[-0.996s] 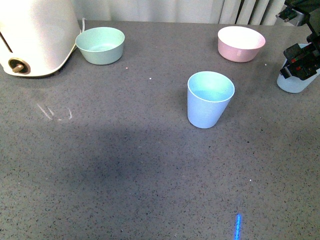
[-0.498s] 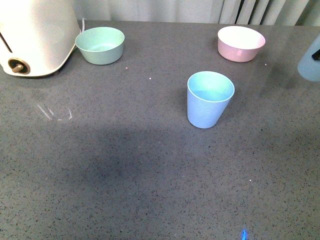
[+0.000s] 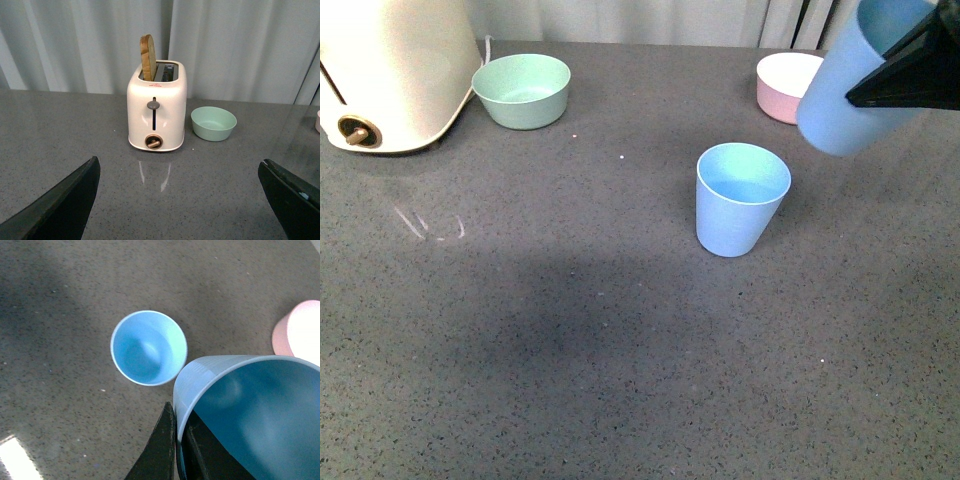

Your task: Stack blue cups with both arms

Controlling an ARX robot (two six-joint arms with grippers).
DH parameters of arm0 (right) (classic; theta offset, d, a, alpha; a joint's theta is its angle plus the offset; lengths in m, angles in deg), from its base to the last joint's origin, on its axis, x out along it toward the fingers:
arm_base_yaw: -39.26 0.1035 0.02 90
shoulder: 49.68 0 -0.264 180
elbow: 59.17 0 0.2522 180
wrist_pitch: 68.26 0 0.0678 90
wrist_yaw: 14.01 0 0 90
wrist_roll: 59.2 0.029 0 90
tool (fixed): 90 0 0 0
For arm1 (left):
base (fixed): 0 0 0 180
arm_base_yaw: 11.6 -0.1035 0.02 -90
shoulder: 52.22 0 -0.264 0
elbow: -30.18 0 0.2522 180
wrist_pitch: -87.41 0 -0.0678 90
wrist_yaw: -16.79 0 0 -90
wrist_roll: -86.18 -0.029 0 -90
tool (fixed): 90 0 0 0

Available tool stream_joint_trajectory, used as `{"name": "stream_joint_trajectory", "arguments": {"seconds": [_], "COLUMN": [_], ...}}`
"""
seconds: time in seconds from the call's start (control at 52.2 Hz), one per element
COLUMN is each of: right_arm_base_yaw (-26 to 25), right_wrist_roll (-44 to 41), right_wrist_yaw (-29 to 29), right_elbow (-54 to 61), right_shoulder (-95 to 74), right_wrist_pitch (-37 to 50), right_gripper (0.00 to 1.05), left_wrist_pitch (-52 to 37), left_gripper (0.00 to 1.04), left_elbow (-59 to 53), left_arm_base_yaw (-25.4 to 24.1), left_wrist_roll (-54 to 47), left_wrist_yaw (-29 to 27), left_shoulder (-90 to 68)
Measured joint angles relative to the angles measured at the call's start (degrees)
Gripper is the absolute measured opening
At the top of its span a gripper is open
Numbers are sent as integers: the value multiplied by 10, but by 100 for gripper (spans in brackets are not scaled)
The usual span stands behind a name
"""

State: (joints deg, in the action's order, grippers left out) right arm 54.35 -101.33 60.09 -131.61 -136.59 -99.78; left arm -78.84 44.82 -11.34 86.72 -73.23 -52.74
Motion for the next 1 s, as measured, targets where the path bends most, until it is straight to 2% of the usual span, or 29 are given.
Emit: {"name": "stream_joint_trajectory", "arguments": {"seconds": [0.153, 0.46, 0.958, 0.996], "right_arm_base_yaw": [42, 87, 101, 101], "right_wrist_roll": [0, 7, 10, 11], "right_wrist_yaw": [22, 43, 67, 66], "right_elbow": [0, -14, -38, -38], "right_shoulder": [-11, -69, -120, -121], "right_wrist_pitch": [9, 26, 41, 44], "right_gripper": [2, 2, 2, 6], "left_wrist_pitch": [0, 0, 0, 0], "left_gripper": [96, 96, 96, 96], "left_elbow": [0, 0, 0, 0], "left_arm_base_yaw": [0, 0, 0, 0], "left_wrist_roll": [0, 0, 0, 0], "left_wrist_yaw": [0, 0, 0, 0], "left_shoulder": [0, 0, 0, 0]}}
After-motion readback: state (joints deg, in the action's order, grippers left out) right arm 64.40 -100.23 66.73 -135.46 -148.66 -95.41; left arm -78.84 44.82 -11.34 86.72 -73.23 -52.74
